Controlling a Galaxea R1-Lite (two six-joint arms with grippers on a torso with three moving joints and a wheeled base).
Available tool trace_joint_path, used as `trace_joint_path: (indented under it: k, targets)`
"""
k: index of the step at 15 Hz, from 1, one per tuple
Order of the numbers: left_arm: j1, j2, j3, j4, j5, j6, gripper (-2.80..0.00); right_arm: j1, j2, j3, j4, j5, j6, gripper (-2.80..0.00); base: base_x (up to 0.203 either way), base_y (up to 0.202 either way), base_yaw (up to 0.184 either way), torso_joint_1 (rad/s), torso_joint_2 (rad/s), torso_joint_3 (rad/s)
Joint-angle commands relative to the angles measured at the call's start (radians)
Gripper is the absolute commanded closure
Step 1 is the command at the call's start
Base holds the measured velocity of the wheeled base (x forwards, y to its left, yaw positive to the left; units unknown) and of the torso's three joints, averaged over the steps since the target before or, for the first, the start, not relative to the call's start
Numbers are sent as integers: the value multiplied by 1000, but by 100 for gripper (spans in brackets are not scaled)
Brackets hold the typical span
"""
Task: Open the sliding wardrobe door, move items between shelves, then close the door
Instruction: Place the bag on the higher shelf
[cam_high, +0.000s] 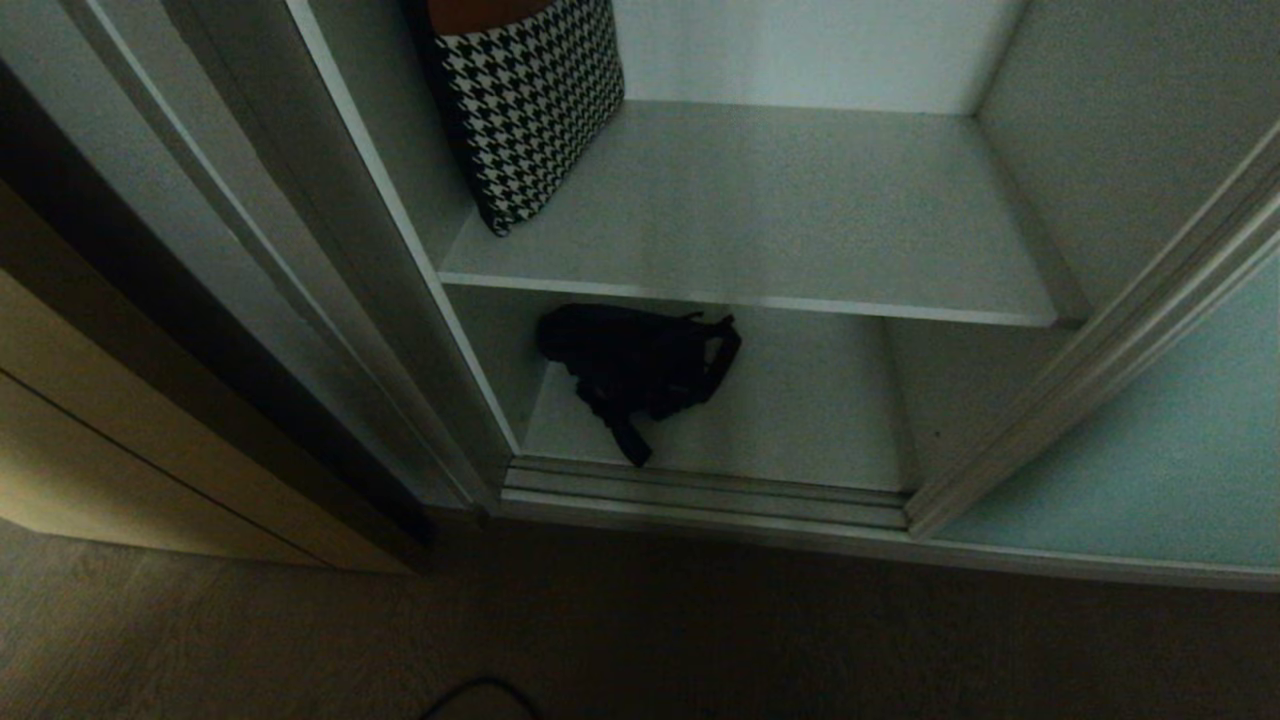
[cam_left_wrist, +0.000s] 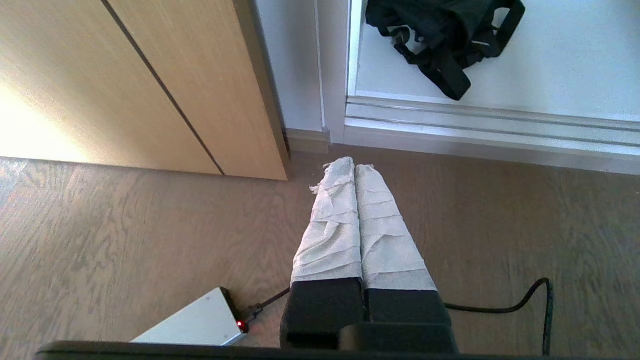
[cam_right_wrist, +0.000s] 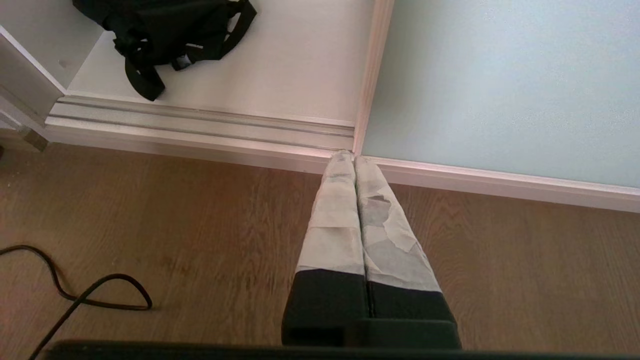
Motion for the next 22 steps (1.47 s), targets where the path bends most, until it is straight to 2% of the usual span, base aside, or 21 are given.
trace_joint_path:
  k: [1,8,22]
  targets:
    - [0,3,1,0,0,-1,0,0,0,0,0,0,0,0,0,0,0,0,0,0]
    - [0,3,1,1,3,3,0,0,0,0,0,0,0,0,0,0,0,0,1,-10]
    - [0,3,-2,6,7,2,0,0,0,0,0,0,0,0,0,0,0,2,2,-185]
